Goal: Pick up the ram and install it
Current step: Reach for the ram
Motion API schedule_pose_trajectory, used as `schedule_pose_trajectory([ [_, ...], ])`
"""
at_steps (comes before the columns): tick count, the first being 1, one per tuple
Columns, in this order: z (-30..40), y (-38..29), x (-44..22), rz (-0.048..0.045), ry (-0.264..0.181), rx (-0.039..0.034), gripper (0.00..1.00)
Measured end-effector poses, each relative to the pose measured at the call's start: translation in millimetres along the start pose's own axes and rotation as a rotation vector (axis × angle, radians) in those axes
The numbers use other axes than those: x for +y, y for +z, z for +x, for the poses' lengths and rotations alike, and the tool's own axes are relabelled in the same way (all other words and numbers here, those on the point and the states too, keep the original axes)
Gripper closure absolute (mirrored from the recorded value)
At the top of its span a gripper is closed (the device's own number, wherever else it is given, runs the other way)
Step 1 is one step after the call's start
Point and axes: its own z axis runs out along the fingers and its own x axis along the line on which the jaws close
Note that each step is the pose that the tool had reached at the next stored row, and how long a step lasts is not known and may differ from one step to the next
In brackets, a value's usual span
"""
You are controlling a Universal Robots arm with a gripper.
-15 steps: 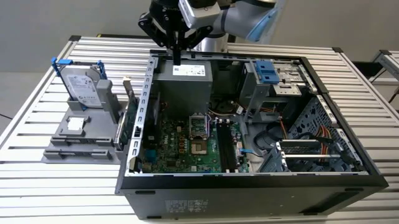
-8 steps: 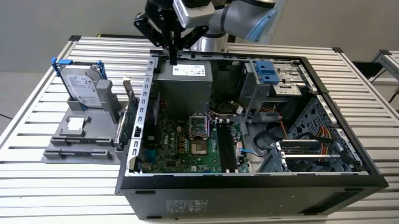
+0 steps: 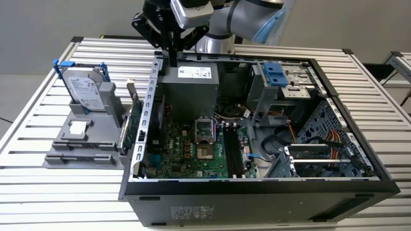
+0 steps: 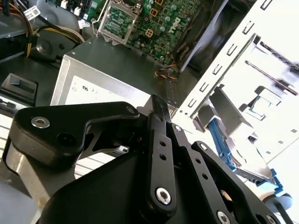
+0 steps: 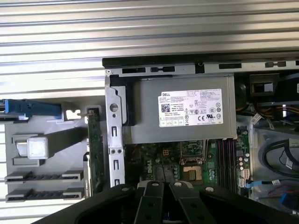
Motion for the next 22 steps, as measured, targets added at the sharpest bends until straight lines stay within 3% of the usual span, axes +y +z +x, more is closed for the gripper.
schedule_pose_trajectory([
  [22,30.2,-0.6,-2.1,0.0001,0.000,0.0029,1.00],
])
